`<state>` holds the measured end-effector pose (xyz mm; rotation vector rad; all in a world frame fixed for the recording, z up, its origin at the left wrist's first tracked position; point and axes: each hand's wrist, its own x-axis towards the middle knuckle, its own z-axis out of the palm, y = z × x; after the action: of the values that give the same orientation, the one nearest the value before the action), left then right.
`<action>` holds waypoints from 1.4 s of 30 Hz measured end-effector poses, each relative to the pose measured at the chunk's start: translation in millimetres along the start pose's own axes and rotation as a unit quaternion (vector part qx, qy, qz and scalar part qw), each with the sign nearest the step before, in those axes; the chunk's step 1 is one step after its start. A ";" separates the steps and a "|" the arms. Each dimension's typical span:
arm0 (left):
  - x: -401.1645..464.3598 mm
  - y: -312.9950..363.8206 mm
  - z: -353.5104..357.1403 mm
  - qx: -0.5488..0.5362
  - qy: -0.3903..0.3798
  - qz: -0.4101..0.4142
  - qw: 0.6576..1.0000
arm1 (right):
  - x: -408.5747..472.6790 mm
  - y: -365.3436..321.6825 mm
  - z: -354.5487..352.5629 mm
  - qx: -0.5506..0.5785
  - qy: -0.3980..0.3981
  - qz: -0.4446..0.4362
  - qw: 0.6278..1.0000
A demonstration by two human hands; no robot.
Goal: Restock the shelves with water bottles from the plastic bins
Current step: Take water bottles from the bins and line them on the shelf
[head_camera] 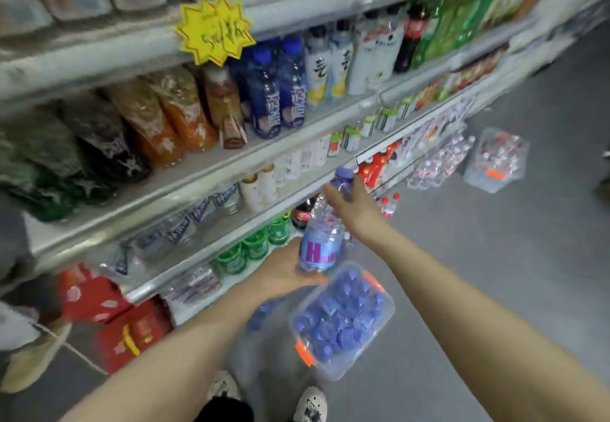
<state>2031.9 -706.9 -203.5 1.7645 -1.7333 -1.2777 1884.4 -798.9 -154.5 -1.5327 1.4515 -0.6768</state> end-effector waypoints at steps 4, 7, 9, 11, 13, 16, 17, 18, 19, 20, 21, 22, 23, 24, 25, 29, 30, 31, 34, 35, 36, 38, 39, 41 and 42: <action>-39.0 36.7 -85.0 0.151 0.022 0.031 0.988 | 3.3 -91.7 -2.7 -0.018 -0.029 -0.115 0.993; -83.2 72.6 -164.0 0.382 0.098 0.027 0.918 | 6.4 -172.2 -2.5 -0.049 -0.042 -0.232 0.970; -124.7 103.3 -216.7 0.491 0.196 0.058 0.847 | 4.6 -229.6 -5.7 -0.048 -0.045 -0.294 0.953; -165.9 129.3 -268.5 0.544 0.289 0.080 0.784 | -1.3 -290.6 -9.1 -0.057 -0.035 -0.353 0.933; -205.0 150.2 -322.5 0.549 0.381 0.088 0.738 | -10.2 -351.9 -12.2 -0.060 -0.017 -0.417 0.907; -250.2 169.0 -400.4 0.519 0.484 0.101 0.697 | -18.8 -443.0 -14.1 -0.034 0.021 -0.489 0.872; -261.3 172.3 -424.3 0.504 0.509 0.102 0.690 | -19.8 -470.7 -13.4 -0.021 0.031 -0.504 0.863; -270.3 173.9 -446.9 0.492 0.529 0.093 0.685 | -19.0 -498.3 -12.8 -0.007 0.041 -0.516 0.856; -277.7 174.4 -468.5 0.485 0.548 0.083 0.677 | -18.8 -525.5 -12.4 0.001 0.054 -0.524 0.850; -283.5 174.8 -488.5 0.479 0.565 0.072 0.668 | -17.2 -550.7 -12.2 0.007 0.068 -0.534 0.843; -287.5 174.8 -506.8 0.473 0.582 0.064 0.659 | -17.1 -573.0 -10.7 0.015 0.079 -0.544 0.835; -290.1 174.1 -523.3 0.466 0.595 0.053 0.652 | -17.8 -593.8 -7.3 0.023 0.087 -0.554 0.828; -290.3 172.2 -538.5 0.457 0.605 0.040 0.651 | -17.6 -611.0 -2.6 0.022 0.099 -0.561 0.821; -288.9 169.5 -551.7 0.446 0.606 0.020 0.658 | -15.3 -625.3 3.8 0.017 0.115 -0.566 0.816; -286.3 166.8 -563.0 0.433 0.606 -0.001 0.667 | -12.2 -635.6 11.6 0.014 0.130 -0.568 0.813; -266.7 147.3 -601.3 0.355 0.597 -0.076 0.715 | 17.8 -657.8 47.9 0.018 0.136 -0.545 0.827; -260.7 141.9 -608.8 0.328 0.596 -0.086 0.728 | 26.2 -659.1 56.1 0.010 0.133 -0.539 0.832; -255.1 137.5 -616.1 0.305 0.595 -0.093 0.738 | 35.8 -661.3 64.6 0.001 0.130 -0.537 0.833; -237.6 124.7 -634.3 0.260 0.586 -0.116 0.759 | 64.7 -669.3 87.1 -0.012 0.130 -0.543 0.829; -231.4 121.6 -639.2 0.248 0.586 -0.119 0.763 | 75.0 -673.2 93.1 -0.012 0.129 -0.546 0.828; -225.7 119.5 -643.3 0.232 0.586 -0.123 0.766 | 85.2 -677.4 98.3 -0.011 0.129 -0.544 0.829; -216.0 121.0 -643.9 0.194 0.587 -0.124 0.776 | 102.9 -684.1 107.1 -0.006 0.127 -0.536 0.835; -212.0 122.9 -643.2 0.181 0.587 -0.125 0.780 | 109.3 -686.9 110.7 -0.002 0.125 -0.537 0.834; -206.1 124.7 -644.7 0.155 0.583 -0.135 0.786 | 122.2 -692.6 118.2 -0.005 0.119 -0.550 0.827; -204.8 125.6 -645.4 0.139 0.582 -0.133 0.790 | 127.9 -695.6 121.9 -0.004 0.114 -0.558 0.822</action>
<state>2492.9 -754.8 305.8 2.2326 -0.9325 0.1768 2345.2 -953.6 373.5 -2.3235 0.5429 -1.5591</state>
